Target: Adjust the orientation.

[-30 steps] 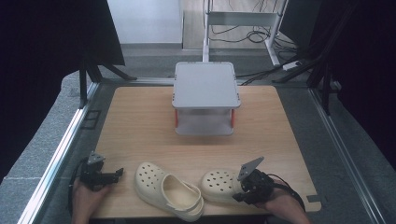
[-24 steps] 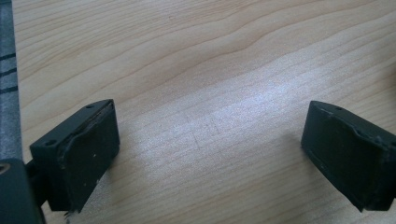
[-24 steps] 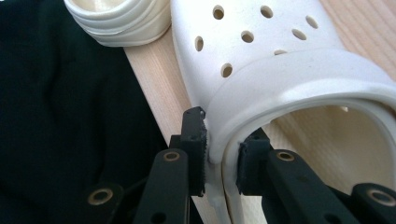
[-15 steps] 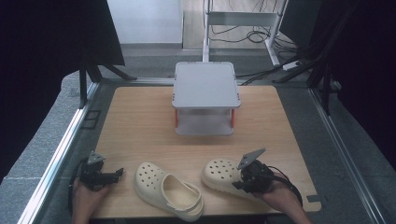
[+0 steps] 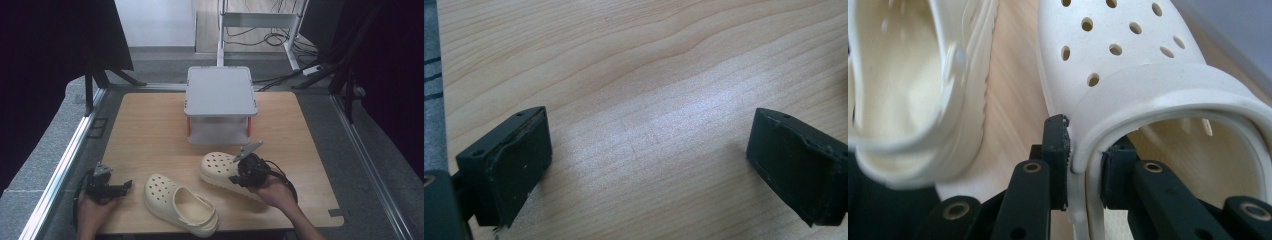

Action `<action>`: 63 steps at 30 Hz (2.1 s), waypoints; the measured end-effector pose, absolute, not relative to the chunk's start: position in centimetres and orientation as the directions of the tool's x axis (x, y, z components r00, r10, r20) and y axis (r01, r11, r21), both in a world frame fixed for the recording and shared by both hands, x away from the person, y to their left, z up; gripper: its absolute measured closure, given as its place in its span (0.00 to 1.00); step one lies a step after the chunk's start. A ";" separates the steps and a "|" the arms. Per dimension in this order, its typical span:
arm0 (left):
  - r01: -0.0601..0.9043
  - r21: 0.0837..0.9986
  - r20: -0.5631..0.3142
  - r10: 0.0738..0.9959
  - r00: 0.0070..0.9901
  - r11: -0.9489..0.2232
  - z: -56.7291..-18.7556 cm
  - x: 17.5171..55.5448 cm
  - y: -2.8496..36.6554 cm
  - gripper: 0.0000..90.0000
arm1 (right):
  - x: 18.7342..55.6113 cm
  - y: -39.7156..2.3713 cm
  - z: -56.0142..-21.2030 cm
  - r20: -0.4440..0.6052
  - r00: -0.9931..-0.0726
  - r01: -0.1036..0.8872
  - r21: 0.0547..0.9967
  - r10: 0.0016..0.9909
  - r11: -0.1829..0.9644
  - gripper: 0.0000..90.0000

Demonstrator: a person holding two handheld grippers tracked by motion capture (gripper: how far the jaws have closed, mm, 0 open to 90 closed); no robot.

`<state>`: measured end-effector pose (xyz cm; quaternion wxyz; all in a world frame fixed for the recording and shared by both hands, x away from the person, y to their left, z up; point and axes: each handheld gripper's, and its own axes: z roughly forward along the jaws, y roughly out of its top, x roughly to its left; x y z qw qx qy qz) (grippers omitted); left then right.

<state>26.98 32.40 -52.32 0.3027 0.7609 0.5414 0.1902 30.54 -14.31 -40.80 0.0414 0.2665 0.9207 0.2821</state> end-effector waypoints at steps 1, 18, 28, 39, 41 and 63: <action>0.710 0.666 -0.039 0.939 0.341 -0.231 -52.3 27.0 32.4 0.05 | 31.0 -13.1 -40.8 0.074 -0.854 0.468 0.541 0.515 0.698 0.85; 0.709 0.667 -0.039 0.939 0.342 -0.230 -52.3 27.0 32.4 0.05 | 32.9 -3.8 -42.1 0.076 -0.846 0.488 0.511 0.528 0.708 0.85; 0.709 0.667 -0.041 0.939 0.341 -0.228 -52.3 27.0 32.4 0.05 | 32.1 -0.9 -43.2 0.080 -0.864 0.470 0.487 0.498 0.737 0.84; 0.709 0.667 -0.041 0.939 0.341 -0.229 -52.3 27.0 32.4 0.05 | 32.3 -3.4 -42.3 0.133 -0.905 0.411 0.522 0.405 0.747 0.68; 0.709 0.667 -0.041 0.939 0.341 -0.229 -52.3 27.0 32.4 0.05 | 32.3 -3.7 -42.3 0.128 -0.912 0.397 0.523 0.390 0.754 0.65; 0.709 0.666 -0.040 0.939 0.342 -0.231 -52.3 27.0 32.4 0.05 | 31.0 -4.2 -43.3 0.185 -0.927 0.375 0.510 0.327 0.774 0.85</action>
